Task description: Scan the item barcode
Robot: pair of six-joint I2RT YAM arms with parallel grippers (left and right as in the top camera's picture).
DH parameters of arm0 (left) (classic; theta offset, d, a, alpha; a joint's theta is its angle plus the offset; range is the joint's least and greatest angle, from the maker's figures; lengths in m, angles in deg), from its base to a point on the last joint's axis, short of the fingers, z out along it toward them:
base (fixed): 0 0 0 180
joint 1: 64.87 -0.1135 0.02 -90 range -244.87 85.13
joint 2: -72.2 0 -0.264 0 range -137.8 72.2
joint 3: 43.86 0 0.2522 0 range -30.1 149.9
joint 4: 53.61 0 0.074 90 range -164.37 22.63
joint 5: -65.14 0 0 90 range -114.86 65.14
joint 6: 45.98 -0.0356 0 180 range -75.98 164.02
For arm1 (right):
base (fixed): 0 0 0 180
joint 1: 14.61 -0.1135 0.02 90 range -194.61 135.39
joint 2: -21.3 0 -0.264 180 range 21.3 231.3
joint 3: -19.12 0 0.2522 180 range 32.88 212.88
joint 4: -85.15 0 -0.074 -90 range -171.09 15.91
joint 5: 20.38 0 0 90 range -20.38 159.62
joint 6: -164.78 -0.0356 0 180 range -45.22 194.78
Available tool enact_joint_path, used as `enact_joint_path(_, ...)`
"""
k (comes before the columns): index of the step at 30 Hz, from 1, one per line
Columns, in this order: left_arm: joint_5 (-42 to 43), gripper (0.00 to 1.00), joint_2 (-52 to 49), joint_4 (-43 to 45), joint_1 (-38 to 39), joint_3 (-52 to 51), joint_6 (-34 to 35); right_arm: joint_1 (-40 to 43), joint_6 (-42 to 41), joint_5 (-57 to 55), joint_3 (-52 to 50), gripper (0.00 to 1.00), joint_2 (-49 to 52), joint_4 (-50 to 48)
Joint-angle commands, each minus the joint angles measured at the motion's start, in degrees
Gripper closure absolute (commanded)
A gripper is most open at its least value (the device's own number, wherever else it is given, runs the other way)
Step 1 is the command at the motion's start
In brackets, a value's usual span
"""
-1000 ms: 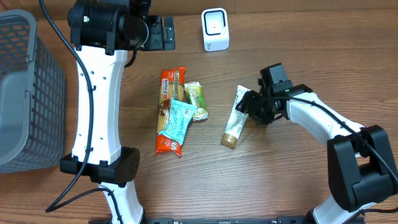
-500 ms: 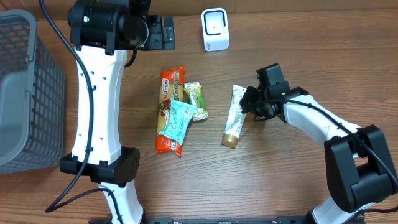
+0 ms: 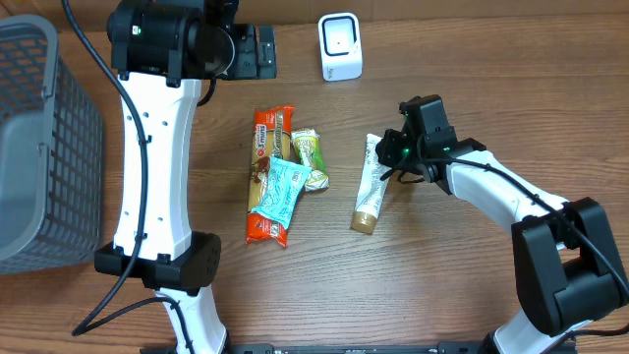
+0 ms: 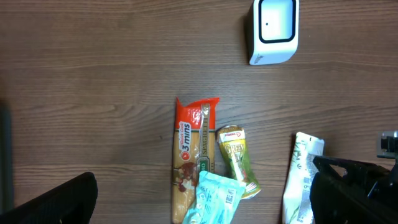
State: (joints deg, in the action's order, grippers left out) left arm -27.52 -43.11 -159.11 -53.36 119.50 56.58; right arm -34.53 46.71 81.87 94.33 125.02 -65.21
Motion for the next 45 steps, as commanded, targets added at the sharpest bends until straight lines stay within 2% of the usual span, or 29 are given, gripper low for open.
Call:
enact_joint_path(1, -1.53, 0.00, -0.66, 0.13, -0.35, 0.07, -4.87, -0.44, 6.71, 3.54, -0.37, 0.78, -0.02, -1.31)
enact_joint_path(3, -7.19, 0.00, -0.66, 0.07, -0.35, 0.07, -10.62, -0.87, 8.50, 4.81, -0.37, 0.76, -0.02, -2.12)
enact_joint_path(4, -14.82, 0.00, -0.66, -0.39, -0.35, 0.09, -16.52, -1.29, 9.35, 4.81, -0.37, 0.76, 0.55, -2.86)
enact_joint_path(8, -26.45, 0.00, -0.66, -0.87, -0.35, 0.09, -22.93, -2.27, 12.11, 7.82, -0.22, 0.76, 3.67, -5.01)
enact_joint_path(15, -25.81, 0.00, -0.66, -0.87, -0.33, 0.07, -22.84, -2.62, 13.16, 8.15, 3.23, 0.75, 8.04, -2.86)
enact_joint_path(19, -25.81, 0.01, -0.66, -0.87, -0.35, 0.07, -22.84, -2.60, 10.86, 0.02, 4.79, 0.76, 8.48, -0.79)
enact_joint_path(24, -25.81, 0.00, -0.66, -0.87, -0.35, 0.09, -22.84, -0.85, 6.60, -19.41, 9.57, 0.73, 8.48, 10.19)
enact_joint_path(28, -25.81, 0.00, -0.66, -0.87, -0.33, 0.07, -22.84, 2.49, 6.56, -22.86, 12.22, 0.69, 8.48, 22.62)
enact_joint_path(31, -25.81, 0.00, -0.66, -0.87, -0.35, 0.07, -22.84, 4.96, 6.67, -18.27, 13.46, 0.63, 8.48, 32.06)
enact_joint_path(33, -25.81, 0.00, -0.66, -0.87, -0.35, 0.07, -22.84, 6.23, 8.13, -13.00, 14.01, 0.53, 8.48, 37.88)
enact_joint_path(34, -25.81, 0.00, -0.66, -0.87, -0.33, 0.07, -22.84, 6.75, 10.34, -9.42, 14.03, 0.46, 8.48, 40.59)
enact_joint_path(38, -25.81, 0.00, -0.66, -0.87, -0.35, 0.07, -22.84, 7.45, 19.63, 0.39, 13.84, 0.32, 8.48, 48.57)
enact_joint_path(41, -25.81, 0.00, -0.66, -0.87, -0.35, 0.09, -22.84, 6.95, 27.32, 5.62, 13.81, 0.22, 8.48, 52.15)
enact_joint_path(45, -25.81, 0.01, -0.66, -0.87, -0.33, 0.07, -22.84, 5.14, 34.88, 10.03, 13.53, 0.12, 8.48, 51.93)
